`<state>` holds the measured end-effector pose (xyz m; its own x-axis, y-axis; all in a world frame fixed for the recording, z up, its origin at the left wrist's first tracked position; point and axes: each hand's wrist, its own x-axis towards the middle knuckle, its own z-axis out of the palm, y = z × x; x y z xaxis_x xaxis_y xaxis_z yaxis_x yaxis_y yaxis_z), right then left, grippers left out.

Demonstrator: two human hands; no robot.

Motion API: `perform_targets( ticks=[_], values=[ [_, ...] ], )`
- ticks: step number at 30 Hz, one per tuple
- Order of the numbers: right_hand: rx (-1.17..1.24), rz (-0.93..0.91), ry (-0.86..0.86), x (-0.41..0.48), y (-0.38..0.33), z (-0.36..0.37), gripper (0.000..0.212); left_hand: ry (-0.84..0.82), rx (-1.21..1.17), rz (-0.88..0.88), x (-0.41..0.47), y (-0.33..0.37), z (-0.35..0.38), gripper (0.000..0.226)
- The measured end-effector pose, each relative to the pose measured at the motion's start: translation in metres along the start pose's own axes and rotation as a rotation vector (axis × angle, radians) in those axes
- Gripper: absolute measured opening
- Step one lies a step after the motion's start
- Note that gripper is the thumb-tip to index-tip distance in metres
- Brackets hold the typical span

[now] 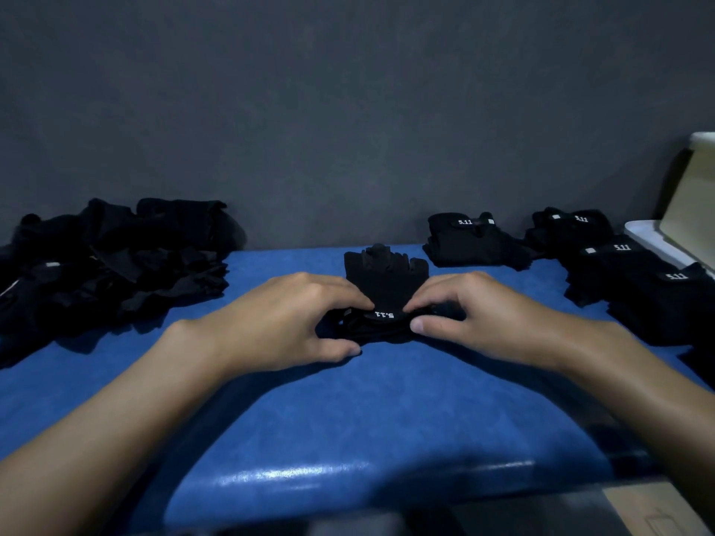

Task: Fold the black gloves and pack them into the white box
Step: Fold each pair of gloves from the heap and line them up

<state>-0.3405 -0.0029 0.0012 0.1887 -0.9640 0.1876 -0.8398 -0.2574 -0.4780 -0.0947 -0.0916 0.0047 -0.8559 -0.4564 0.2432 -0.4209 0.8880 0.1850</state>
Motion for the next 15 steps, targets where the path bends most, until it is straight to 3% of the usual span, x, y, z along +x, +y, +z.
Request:
perform_targets(
  ticks=[5, 15],
  values=[
    [-0.04, -0.023, 0.028, 0.0006, -0.001, 0.0032, 0.013, -0.003, -0.015, -0.008, -0.001, 0.001, -0.0002, 0.06],
    [0.104, 0.058, 0.08, 0.0004, -0.0036, -0.0026, 0.023, 0.104, -0.089, 0.0, -0.0013, 0.0028, -0.0007, 0.041]
  ],
)
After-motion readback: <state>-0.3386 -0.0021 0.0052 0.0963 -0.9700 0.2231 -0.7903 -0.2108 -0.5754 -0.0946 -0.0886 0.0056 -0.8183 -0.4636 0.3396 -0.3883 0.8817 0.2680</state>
